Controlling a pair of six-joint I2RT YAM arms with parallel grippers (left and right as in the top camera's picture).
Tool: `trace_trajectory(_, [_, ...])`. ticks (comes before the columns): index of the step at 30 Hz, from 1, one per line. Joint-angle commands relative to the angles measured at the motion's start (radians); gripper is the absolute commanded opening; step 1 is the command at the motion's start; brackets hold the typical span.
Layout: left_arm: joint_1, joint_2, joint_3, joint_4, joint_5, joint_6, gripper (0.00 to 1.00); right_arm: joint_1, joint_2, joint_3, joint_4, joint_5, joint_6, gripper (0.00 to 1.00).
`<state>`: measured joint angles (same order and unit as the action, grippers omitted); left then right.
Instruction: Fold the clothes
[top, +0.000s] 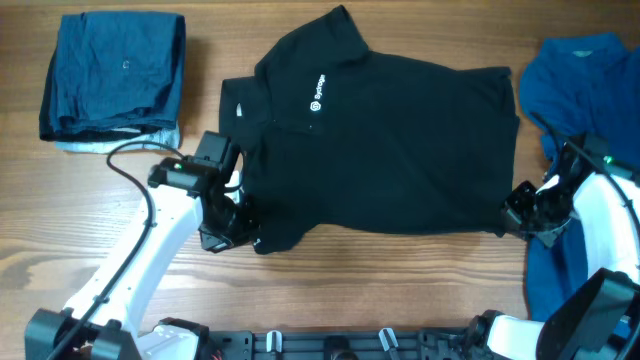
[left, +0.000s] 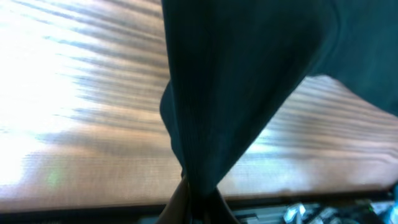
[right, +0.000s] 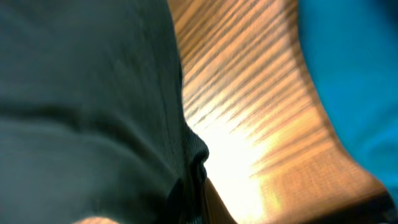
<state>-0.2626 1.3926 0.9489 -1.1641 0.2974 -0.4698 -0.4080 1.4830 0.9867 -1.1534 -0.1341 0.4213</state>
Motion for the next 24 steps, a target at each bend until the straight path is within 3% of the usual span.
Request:
trace_trajectory(1, [-0.006,-0.018,0.114,-0.085,-0.023,-0.018,0.04,0.013,0.005,0.122,-0.082,0.044,-0.005,0.04])
trace_trajectory(5, [-0.006,-0.020,0.192,-0.180,-0.110,-0.038,0.04,0.013,0.005,0.192,-0.166,0.075,-0.034,0.04])
trace_trajectory(14, [-0.059,-0.039,0.196,-0.303,-0.116,-0.120,0.04,0.013,0.005,0.193,-0.213,0.075,-0.067,0.04])
trace_trajectory(24, [-0.027,-0.008,0.217,-0.074,-0.184,-0.122,0.04,0.013,0.006,0.193,-0.094,0.040,-0.051,0.04])
